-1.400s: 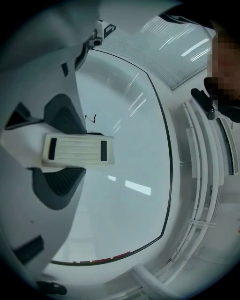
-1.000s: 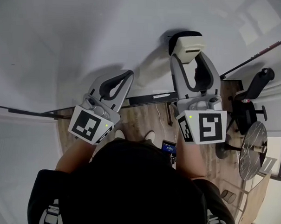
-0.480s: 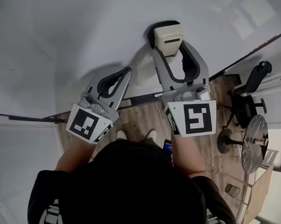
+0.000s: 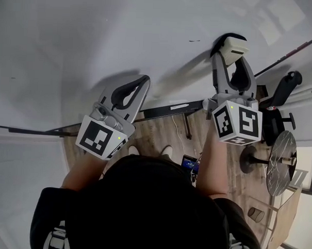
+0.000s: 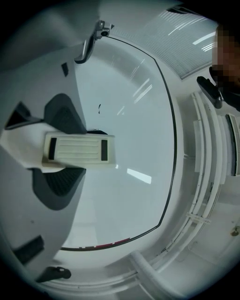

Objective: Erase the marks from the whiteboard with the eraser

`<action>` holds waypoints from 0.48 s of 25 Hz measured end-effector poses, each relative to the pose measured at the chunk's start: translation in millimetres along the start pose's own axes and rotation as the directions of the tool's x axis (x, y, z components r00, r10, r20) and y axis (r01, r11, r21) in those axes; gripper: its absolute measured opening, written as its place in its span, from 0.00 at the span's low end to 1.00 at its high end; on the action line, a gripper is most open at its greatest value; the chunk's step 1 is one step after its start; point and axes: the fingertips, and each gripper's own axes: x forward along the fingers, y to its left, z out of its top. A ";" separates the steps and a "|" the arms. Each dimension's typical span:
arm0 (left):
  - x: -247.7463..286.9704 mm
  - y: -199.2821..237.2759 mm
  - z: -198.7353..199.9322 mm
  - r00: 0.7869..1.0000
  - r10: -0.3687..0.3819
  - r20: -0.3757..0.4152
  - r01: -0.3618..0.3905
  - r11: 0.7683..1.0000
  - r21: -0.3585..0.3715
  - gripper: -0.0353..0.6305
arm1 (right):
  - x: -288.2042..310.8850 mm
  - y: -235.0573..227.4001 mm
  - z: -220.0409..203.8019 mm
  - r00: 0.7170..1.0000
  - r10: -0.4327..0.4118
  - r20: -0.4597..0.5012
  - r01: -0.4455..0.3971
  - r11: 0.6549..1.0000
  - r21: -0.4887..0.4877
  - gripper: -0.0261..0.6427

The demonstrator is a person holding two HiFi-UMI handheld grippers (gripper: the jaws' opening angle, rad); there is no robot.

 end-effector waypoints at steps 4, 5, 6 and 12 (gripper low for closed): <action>0.3 5.2 -2.4 1.000 0.009 -0.003 -0.009 1.000 0.000 0.06 | 0.7 2.6 -1.4 1.000 0.000 0.007 0.000 1.000 -0.004 0.38; 1.3 4.6 -1.9 1.000 0.011 -0.004 -0.011 1.000 0.000 0.06 | 0.3 2.0 -1.1 1.000 0.004 0.007 -0.004 1.000 -0.002 0.38; 2.3 3.9 -2.0 1.000 0.011 -0.005 -0.011 1.000 0.001 0.06 | 0.0 1.4 -1.2 1.000 0.009 0.007 -0.009 1.000 0.000 0.38; -8.9 20.8 -26.7 1.000 0.009 -0.010 -0.009 1.000 0.003 0.06 | 3.1 26.0 -18.9 1.000 0.024 -0.002 -0.024 0.999 -0.037 0.37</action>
